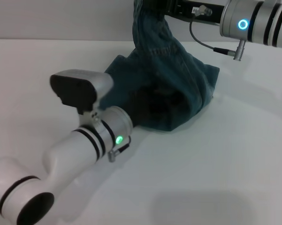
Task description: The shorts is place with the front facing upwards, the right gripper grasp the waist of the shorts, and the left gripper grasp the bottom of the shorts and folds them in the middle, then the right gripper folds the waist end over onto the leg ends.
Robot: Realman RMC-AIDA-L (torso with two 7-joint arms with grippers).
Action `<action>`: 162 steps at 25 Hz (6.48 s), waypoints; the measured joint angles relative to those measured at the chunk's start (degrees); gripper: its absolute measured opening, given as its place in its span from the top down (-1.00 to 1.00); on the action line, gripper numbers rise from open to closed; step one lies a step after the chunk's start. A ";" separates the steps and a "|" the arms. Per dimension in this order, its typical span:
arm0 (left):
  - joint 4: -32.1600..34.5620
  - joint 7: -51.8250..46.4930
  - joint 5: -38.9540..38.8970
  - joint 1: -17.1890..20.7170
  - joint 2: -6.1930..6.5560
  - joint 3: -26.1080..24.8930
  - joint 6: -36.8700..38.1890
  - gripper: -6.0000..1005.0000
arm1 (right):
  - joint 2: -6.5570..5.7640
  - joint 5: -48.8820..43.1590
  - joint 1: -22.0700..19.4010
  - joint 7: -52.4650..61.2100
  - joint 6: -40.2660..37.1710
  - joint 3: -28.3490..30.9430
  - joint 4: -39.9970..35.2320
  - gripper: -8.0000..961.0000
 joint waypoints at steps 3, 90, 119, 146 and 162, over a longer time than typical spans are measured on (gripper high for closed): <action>-0.17 1.15 -0.02 1.08 0.01 -2.34 0.02 -0.71 | 0.00 0.02 0.03 -0.19 0.13 0.00 0.58 0.73; -16.73 16.04 -0.02 2.37 -0.45 -26.30 7.10 -0.72 | 0.69 0.07 -14.75 -120.63 -4.84 38.48 53.90 0.51; -16.17 15.75 -0.44 3.28 -0.52 -23.55 7.09 -0.72 | 0.21 -1.17 -19.85 -106.65 2.95 40.13 44.29 0.99; -23.64 16.52 0.00 6.27 -0.50 -17.69 28.93 -0.72 | 0.17 14.06 -41.65 -112.98 -29.00 68.03 37.11 0.16; -23.63 22.18 -0.37 6.91 -0.78 -17.60 31.43 -0.72 | 0.19 13.73 -40.43 -113.05 -27.84 67.68 37.10 -0.59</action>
